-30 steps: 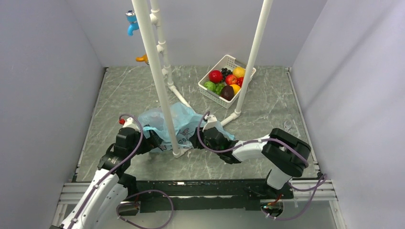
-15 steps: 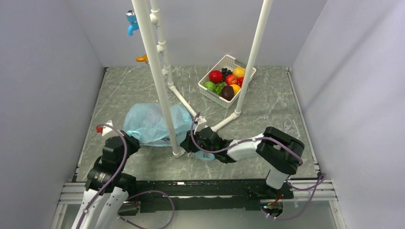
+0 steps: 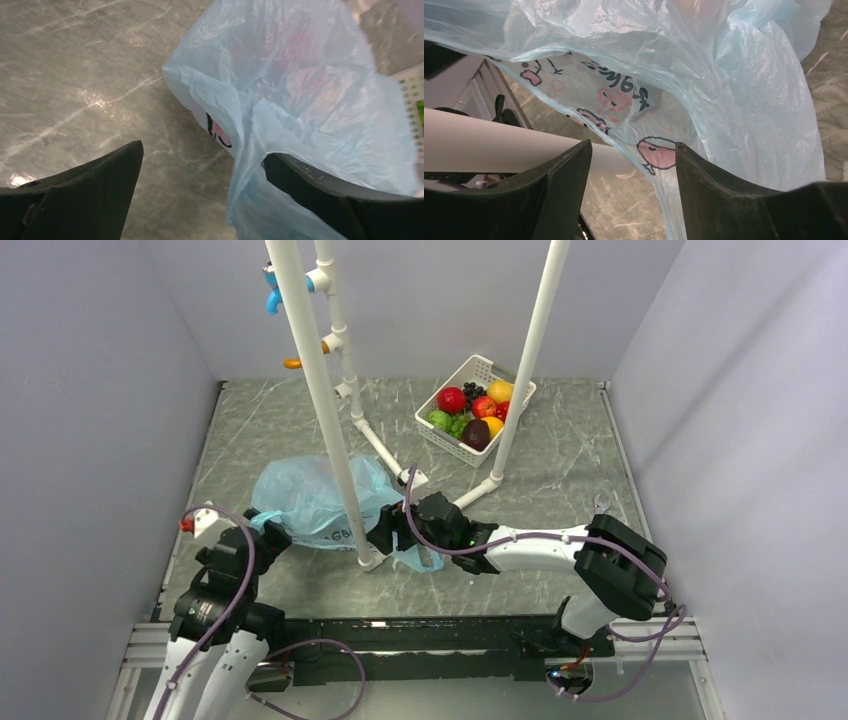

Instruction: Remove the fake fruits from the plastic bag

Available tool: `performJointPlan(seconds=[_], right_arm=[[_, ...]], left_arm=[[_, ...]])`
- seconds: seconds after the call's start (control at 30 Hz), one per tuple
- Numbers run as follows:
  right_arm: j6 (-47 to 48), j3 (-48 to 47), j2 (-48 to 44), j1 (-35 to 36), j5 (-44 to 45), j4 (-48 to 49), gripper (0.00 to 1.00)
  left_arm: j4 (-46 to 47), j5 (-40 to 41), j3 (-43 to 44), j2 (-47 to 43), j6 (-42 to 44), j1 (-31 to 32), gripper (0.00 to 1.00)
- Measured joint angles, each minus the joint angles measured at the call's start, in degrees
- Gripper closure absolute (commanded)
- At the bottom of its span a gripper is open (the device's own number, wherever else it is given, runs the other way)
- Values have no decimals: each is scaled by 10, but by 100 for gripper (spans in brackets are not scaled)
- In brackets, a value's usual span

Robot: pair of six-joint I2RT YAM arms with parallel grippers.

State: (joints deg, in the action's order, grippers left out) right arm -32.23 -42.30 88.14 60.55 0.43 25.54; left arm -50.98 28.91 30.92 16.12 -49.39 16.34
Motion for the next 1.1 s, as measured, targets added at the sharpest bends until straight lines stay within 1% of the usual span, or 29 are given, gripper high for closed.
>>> performJointPlan(seconds=[0.1,0.17,0.3,0.33,0.37,0.4,0.43,0.5,0.57,0.7,0.8,0.83,0.9,0.97,1.1], right_arm=[[7,-6,-1,0,0,-19,32],[12,-11,-1,-1,-2,-30,30],[24,-22,0,-2,-8,-42,20],[26,-23,0,-3,-9,-43,20],[29,-24,0,-3,-11,-46,20],[32,-26,0,-4,-16,-48,21],[33,-28,1,-7,-23,-52,22],[35,-38,6,-15,-38,-59,25],[33,-49,15,-29,-54,-59,26],[27,-72,30,-53,-75,-60,27],[21,-96,47,-63,-87,-61,28],[19,-109,56,-66,-96,-63,28],[16,-131,72,-70,-105,-65,28],[15,-156,89,-73,-116,-70,28],[16,-186,109,-73,-135,-75,26]], left_arm=[[-24,-10,35,0,-11,0,1],[-37,-33,61,0,-14,0,1],[-72,-83,106,-3,-12,0,1],[-78,-96,117,-3,-8,0,1],[-83,-107,128,-3,-3,0,3],[-89,-123,144,-1,8,0,8],[-94,-133,157,1,19,0,9],[-101,-158,184,12,43,0,8],[-105,-181,199,31,70,0,1],[-112,-242,201,66,127,0,1],[-141,-245,201,72,139,0,1],[-151,-243,201,68,133,0,1],[-177,-239,201,50,94,0,1],[-169,-257,181,19,59,0,1],[-128,-335,87,-40,0,0,1]])
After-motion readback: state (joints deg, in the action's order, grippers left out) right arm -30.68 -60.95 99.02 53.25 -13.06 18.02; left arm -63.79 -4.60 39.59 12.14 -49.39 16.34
